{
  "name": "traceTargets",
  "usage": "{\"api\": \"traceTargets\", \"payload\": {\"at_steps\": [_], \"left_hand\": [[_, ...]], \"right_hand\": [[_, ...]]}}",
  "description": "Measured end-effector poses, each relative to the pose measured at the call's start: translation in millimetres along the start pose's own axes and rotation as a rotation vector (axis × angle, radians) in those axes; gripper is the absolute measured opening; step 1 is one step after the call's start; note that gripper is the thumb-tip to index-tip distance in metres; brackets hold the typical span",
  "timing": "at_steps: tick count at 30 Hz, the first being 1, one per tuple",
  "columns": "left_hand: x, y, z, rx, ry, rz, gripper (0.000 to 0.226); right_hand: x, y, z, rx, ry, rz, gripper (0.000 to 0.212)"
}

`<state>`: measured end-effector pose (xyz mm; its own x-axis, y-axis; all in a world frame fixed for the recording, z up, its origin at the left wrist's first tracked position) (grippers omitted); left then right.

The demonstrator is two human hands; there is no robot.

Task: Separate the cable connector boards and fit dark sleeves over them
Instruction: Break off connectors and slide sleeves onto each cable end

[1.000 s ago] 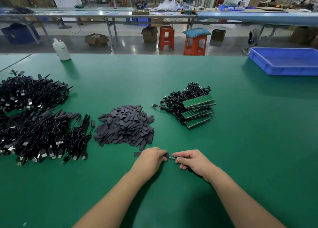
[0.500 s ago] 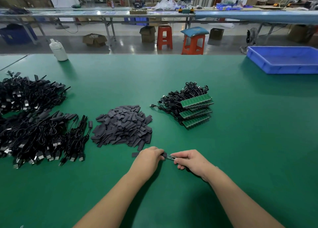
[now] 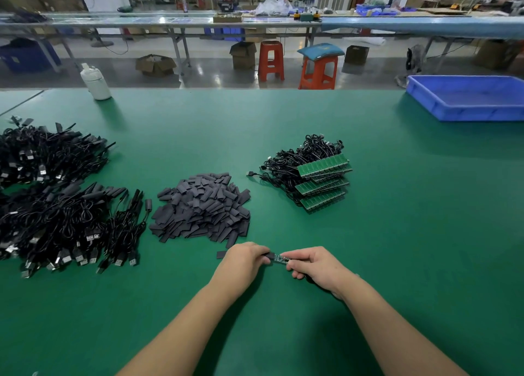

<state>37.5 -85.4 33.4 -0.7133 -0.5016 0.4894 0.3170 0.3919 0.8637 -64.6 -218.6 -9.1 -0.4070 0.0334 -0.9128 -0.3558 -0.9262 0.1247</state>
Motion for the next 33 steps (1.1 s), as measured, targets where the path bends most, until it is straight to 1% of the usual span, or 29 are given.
{"api": "traceTargets", "payload": {"at_steps": [5,11,14,19,23,27,33], "left_hand": [[0,0,2,-0.004,0.014,-0.005,0.024],[12,-3,4,-0.058,-0.158,-0.124,0.022],[15,-6,3,-0.071,-0.153,-0.106,0.023],[22,-9,2,-0.039,-0.119,-0.068,0.026],[24,-6,1,-0.010,-0.126,-0.054,0.026],[22,-9,2,-0.016,-0.127,-0.050,0.026],[28,-15,3,-0.018,-0.210,-0.127,0.026]], "right_hand": [[-1,-1,1,0.001,0.008,0.002,0.026],[-1,-1,0,0.005,0.017,0.023,0.024],[-1,-1,0,0.007,0.017,0.004,0.024],[2,-1,-3,0.017,0.007,-0.025,0.025],[2,0,-4,0.021,0.009,-0.010,0.025],[2,-1,-4,0.019,0.018,0.007,0.025],[0,1,-3,0.028,0.035,0.056,0.029]]}}
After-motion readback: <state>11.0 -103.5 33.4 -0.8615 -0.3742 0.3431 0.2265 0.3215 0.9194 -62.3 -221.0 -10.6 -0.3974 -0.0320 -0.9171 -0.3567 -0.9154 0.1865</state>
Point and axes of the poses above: each hand's wrist, its own z-axis away from the middle knuckle, its own y-axis out of the back of the hand, x = y × z, the point moved 7 cm from there along -z, towards the middle knuckle, and after that the axes turned 6 degrees about x, right-handed, at the moved point
